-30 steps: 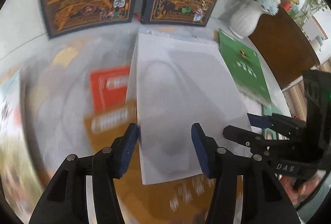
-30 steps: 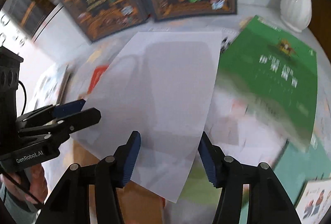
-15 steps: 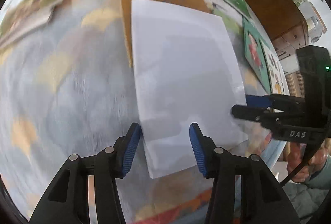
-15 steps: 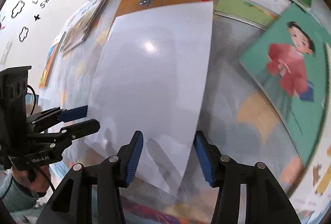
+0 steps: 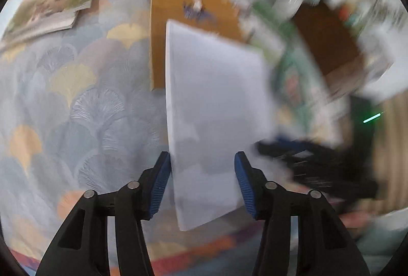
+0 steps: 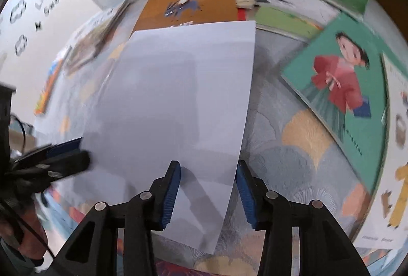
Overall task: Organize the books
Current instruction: 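Carry the white book with the left gripper to the white table stack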
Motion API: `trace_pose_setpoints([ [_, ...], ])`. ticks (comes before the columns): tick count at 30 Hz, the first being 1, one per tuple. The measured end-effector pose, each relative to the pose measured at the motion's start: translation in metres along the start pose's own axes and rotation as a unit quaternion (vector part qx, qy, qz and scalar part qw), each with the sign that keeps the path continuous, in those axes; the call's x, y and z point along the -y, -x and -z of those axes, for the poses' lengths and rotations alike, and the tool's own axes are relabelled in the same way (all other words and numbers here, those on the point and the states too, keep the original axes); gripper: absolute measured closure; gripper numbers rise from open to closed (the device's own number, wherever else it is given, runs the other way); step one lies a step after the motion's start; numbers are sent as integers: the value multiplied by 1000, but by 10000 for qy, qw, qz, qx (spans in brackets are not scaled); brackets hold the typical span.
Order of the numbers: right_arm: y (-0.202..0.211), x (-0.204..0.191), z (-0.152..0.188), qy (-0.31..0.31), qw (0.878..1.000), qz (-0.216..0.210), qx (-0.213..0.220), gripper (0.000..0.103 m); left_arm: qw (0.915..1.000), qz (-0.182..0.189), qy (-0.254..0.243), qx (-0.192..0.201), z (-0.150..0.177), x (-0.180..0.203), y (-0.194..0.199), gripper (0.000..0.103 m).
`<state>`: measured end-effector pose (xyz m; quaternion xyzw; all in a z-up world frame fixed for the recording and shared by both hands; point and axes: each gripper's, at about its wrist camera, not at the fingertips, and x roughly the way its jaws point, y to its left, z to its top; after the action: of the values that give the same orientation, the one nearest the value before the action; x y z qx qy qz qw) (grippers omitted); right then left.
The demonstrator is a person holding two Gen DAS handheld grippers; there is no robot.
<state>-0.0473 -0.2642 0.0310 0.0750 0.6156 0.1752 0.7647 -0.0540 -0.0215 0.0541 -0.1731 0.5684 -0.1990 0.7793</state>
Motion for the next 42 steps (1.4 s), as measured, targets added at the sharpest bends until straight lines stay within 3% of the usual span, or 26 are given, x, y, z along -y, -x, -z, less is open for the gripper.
trace_pose_setpoints([
  [1, -1, 3, 1, -69, 9999, -125, 1, 59, 9995, 288, 91, 44, -3, 1, 10, 57],
  [3, 0, 7, 0, -162, 9995, -270, 15, 59, 9996, 255, -53, 54, -4, 11, 14, 57],
  [6, -3, 7, 2, -248, 9992, -309, 36, 59, 9979, -485, -426, 2, 1, 24, 0, 65],
  [8, -1, 6, 5, -245, 9993, -287, 76, 59, 9932, -1037, -505, -139, 4, 18, -13, 80],
  [9, -1, 6, 7, -253, 9992, -290, 93, 59, 9922, -1133, -465, -213, 6, 9, -14, 86],
  [10, 2, 7, 12, -270, 9991, -298, 105, 59, 9928, -1103, -368, -295, 6, 4, -18, 86],
  [12, 3, 7, 12, -340, 9988, -317, 132, 59, 9957, -871, -138, -293, 9, -2, -17, 86],
  [15, 7, 13, 15, -406, 9984, -345, 190, 59, 9989, -155, 426, -106, 9, -17, -1, 86],
  [16, 7, 14, 15, -441, 9981, -367, 212, 59, 9966, 242, 780, -58, 9, -26, 3, 86],
  [18, 6, 14, 14, -484, 9978, -397, 236, 58, 9928, 542, 1072, -18, 10, -34, 7, 86],
  [21, 7, 13, 16, -493, 9977, -392, 266, 54, 9961, 302, 828, -24, 11, -24, 7, 86],
  [26, 7, 11, 17, -533, 9972, -410, 315, 51, 9922, 425, 1166, -76, 11, -28, -2, 86],
  [30, 8, 9, 19, -616, 9972, -327, 262, 51, 9974, -380, 481, -380, 13, -8, -20, 86],
  [33, 12, 5, 25, -483, 9987, 18, 189, 51, 9963, 73, 742, -439, 15, -16, -22, 86],
  [35, 13, 4, 31, -412, 9989, 86, 202, 49, 9880, 653, 1318, -467, 15, -34, -22, 86],
  [37, 13, 7, 31, -548, 9982, -4, 239, 49, 9740, 1270, 1838, -381, 15, -49, -18, 87],
  [39, 14, 12, 29, -748, 9968, -143, 260, 48, 9706, 1459, 1891, -298, 14, -48, -13, 87],
  [42, 14, 17, 27, -961, 9945, -334, 259, 45, 9793, 1314, 1477, -442, 9, -26, -22, 87],
])
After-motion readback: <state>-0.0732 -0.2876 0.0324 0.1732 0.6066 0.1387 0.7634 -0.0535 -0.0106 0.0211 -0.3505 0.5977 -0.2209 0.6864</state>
